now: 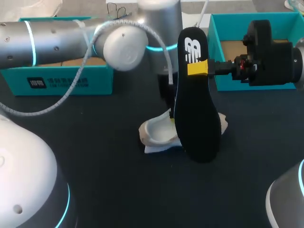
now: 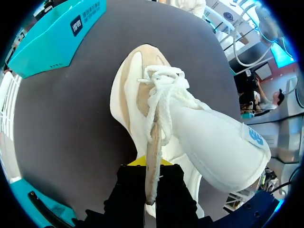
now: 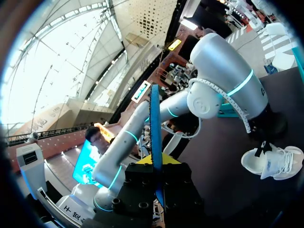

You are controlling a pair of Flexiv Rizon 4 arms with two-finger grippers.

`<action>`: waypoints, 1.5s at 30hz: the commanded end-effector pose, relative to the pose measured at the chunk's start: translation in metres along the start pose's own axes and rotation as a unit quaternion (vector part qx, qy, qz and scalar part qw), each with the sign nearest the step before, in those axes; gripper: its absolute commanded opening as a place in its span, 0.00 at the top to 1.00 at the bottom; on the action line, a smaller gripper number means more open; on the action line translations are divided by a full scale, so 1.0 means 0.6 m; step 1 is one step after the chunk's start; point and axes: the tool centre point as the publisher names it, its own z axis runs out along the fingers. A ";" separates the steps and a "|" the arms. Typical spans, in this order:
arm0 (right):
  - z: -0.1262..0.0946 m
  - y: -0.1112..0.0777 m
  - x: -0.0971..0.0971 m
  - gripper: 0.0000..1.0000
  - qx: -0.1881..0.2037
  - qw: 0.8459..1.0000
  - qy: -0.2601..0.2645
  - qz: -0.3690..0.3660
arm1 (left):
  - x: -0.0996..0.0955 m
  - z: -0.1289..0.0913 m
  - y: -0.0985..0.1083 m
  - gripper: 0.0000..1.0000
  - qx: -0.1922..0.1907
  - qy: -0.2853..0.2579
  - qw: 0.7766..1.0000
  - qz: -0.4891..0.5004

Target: Take the shoe out of the shoebox, open the shoe tongue, remove and reinsert the insole, then place the shoe into the shoebox

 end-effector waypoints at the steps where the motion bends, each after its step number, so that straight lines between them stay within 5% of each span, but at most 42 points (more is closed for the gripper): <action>1: 0.008 0.004 -0.003 1.00 0.002 1.000 0.000 0.001 | 0.016 -0.053 0.019 1.00 0.008 -0.007 1.000 -0.006; 18: 0.008 0.004 -0.003 1.00 0.002 1.000 0.000 0.001 | 0.020 -0.063 0.022 1.00 0.011 -0.021 1.000 -0.016; 20: 0.008 0.004 -0.003 1.00 0.002 1.000 0.000 0.001 | 0.018 -0.060 0.017 1.00 -0.057 0.041 0.996 0.046; 22: 0.008 0.004 -0.003 1.00 0.002 1.000 0.000 0.001 | 0.018 -0.061 0.020 1.00 -0.082 0.098 0.985 0.114; 24: 0.008 0.004 -0.003 1.00 0.002 1.000 0.000 0.001 | 0.006 -0.053 0.024 1.00 -0.196 0.183 0.930 0.251; 26: 0.008 0.004 -0.003 1.00 0.002 1.000 0.000 0.001 | -0.002 -0.046 0.027 1.00 -0.228 0.223 0.901 0.293; 27: 0.008 0.004 -0.003 1.00 0.002 1.000 0.000 0.001 | -0.019 -0.051 0.038 1.00 -0.244 0.269 0.857 0.366; 28: 0.008 0.004 -0.003 1.00 0.002 1.000 0.000 0.001 | -0.022 -0.052 0.039 1.00 -0.252 0.278 0.847 0.376; 29: 0.008 0.004 -0.003 1.00 0.002 1.000 0.000 0.001 | -0.029 -0.054 0.047 1.00 -0.295 0.276 0.802 0.440; 31: 0.008 0.004 -0.003 1.00 0.002 1.000 0.000 0.001 | -0.032 -0.059 0.055 1.00 -0.315 0.289 0.749 0.507; 35: 0.008 0.004 -0.003 1.00 0.002 1.000 0.000 0.001 | -0.026 -0.068 0.062 1.00 -0.346 0.282 0.683 0.578; 40: 0.008 0.004 -0.003 1.00 0.002 1.000 0.000 0.001 | -0.010 -0.089 0.076 1.00 -0.370 0.267 0.558 0.693; 45: 0.008 0.004 -0.003 1.00 0.002 1.000 0.000 0.001 | -0.006 -0.096 0.081 1.00 -0.361 0.248 0.555 0.707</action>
